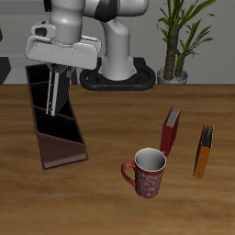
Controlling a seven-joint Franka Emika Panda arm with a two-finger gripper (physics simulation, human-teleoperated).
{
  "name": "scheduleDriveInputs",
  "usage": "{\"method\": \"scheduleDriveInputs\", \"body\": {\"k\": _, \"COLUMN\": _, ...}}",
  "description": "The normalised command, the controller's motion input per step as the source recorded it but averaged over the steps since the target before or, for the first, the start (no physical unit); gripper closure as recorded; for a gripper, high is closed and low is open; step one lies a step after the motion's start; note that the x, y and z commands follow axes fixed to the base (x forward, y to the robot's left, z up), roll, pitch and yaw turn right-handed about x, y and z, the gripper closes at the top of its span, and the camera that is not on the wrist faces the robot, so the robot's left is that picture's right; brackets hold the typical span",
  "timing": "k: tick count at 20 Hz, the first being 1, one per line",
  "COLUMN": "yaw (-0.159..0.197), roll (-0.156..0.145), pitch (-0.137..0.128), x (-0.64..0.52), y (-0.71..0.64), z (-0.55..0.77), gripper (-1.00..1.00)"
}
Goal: Place the striped book into the right desk caddy's left compartment
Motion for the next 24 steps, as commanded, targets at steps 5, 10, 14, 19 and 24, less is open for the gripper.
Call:
{"method": "scheduleDriveInputs", "body": {"k": 5, "yaw": -0.003, "roll": 0.012, "pitch": 0.011, "x": 0.08, "y": 0.02, "z": -0.14, "gripper": 1.00}}
{"method": "scheduleDriveInputs", "body": {"k": 10, "yaw": -0.030, "roll": -0.016, "pitch": 0.020, "x": 0.08, "y": -0.09, "z": -0.19, "gripper": 1.00}}
{"method": "scheduleDriveInputs", "body": {"k": 14, "yaw": -0.038, "roll": -0.013, "pitch": 0.026, "x": 0.06, "y": -0.08, "z": -0.21, "gripper": 1.00}}
{"method": "scheduleDriveInputs", "body": {"k": 19, "yaw": -0.004, "roll": -0.001, "pitch": 0.020, "x": 0.07, "y": -0.02, "z": -0.21, "gripper": 1.00}}
{"method": "scheduleDriveInputs", "body": {"k": 24, "yaw": -0.025, "roll": -0.019, "pitch": 0.026, "x": 0.06, "y": -0.09, "z": -0.19, "gripper": 1.00}}
